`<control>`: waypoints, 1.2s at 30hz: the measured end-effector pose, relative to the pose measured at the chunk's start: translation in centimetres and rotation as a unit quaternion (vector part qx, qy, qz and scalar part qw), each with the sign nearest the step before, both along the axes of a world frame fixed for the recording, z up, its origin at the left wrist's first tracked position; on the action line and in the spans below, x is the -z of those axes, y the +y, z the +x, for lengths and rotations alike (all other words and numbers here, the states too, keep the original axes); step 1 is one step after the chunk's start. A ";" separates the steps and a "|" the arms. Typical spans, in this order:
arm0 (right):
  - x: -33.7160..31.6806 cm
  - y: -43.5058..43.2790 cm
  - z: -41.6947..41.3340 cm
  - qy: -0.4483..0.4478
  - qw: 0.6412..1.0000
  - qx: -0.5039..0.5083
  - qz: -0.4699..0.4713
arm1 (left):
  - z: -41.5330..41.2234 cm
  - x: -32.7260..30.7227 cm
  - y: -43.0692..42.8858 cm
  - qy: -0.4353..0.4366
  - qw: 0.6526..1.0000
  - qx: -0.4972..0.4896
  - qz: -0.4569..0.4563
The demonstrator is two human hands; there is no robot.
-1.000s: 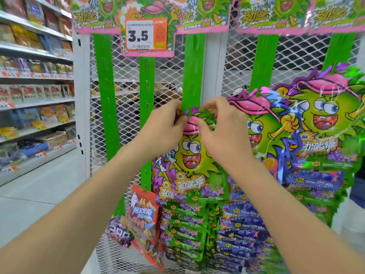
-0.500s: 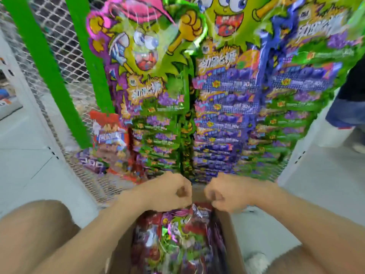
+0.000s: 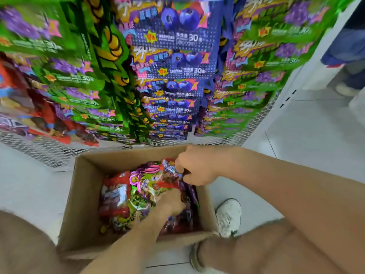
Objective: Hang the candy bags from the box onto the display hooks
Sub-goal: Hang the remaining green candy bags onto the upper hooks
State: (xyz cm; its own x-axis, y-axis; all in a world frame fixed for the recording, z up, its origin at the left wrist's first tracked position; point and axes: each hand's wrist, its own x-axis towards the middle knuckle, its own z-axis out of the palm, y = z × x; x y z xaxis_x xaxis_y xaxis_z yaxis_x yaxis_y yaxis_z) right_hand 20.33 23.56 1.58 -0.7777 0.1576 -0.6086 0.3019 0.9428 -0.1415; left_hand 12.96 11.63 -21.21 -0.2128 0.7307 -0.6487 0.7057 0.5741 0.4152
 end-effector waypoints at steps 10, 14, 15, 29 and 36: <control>-0.7 0.5 -1.3 0.000 1.000 -0.001 -0.028 | -5.8 -5.1 -1.4 -0.128 0.990 -0.029 0.051; -1.9 -0.4 -1.6 0.025 1.000 0.001 0.005 | -9.9 -12.6 -2.4 -0.168 0.980 0.014 0.110; -2.2 -0.8 -1.7 0.043 0.999 0.010 -0.001 | -10.6 -14.8 -2.5 -0.157 0.979 0.039 0.121; -6.8 -11.7 -7.2 0.451 0.850 0.194 -0.188 | -18.1 -34.2 -12.1 -0.036 0.925 -0.042 0.377; -9.9 -15.8 -10.8 0.543 0.816 0.159 -0.117 | -28.1 -36.6 -16.1 0.212 0.692 -0.398 0.563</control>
